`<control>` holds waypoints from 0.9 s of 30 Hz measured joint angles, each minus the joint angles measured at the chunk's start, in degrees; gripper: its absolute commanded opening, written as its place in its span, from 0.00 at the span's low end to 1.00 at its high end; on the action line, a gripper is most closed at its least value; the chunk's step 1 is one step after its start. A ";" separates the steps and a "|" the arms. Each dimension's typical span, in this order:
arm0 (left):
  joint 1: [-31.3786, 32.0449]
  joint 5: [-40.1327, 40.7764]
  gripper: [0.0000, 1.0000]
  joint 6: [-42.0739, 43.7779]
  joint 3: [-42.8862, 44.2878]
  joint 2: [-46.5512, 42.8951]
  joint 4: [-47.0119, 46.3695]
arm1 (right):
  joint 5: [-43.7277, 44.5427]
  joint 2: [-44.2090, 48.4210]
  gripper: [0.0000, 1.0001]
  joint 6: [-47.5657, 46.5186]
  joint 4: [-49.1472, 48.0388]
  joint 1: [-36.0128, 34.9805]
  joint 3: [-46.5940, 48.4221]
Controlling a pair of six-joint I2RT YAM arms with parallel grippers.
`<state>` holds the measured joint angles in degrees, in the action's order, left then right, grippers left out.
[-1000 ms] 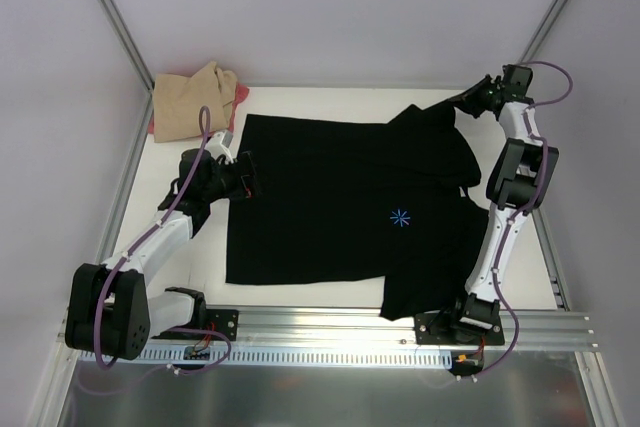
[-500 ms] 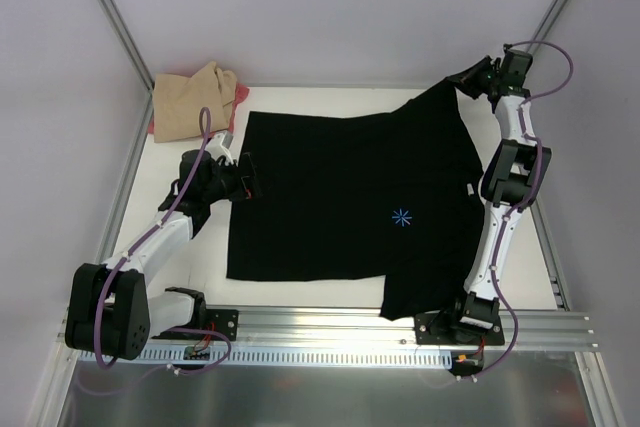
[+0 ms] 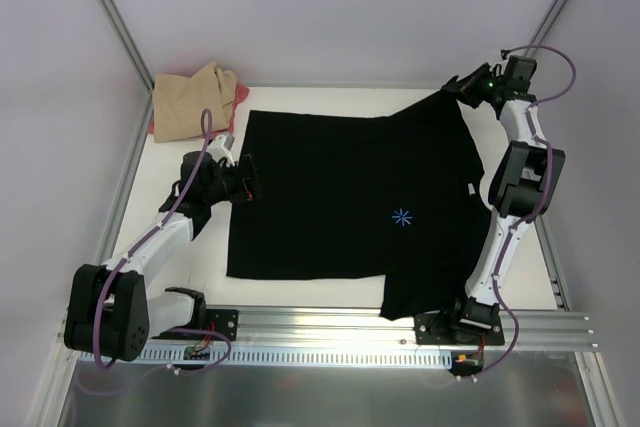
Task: Fold and stack the t-shirts
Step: Grap the side of the flattened tshirt furthest away from the robot with both arms
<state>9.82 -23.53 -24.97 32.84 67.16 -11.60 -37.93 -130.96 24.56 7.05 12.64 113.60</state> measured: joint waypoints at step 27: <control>-1.44 17.18 0.90 16.90 75.69 56.65 16.09 | -4.48 16.41 0.00 -4.44 -1.70 -0.11 -20.57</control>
<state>8.38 -6.35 -8.08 108.53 123.81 4.49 -42.41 -114.54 20.12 5.34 12.53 93.03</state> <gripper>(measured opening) 0.909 0.008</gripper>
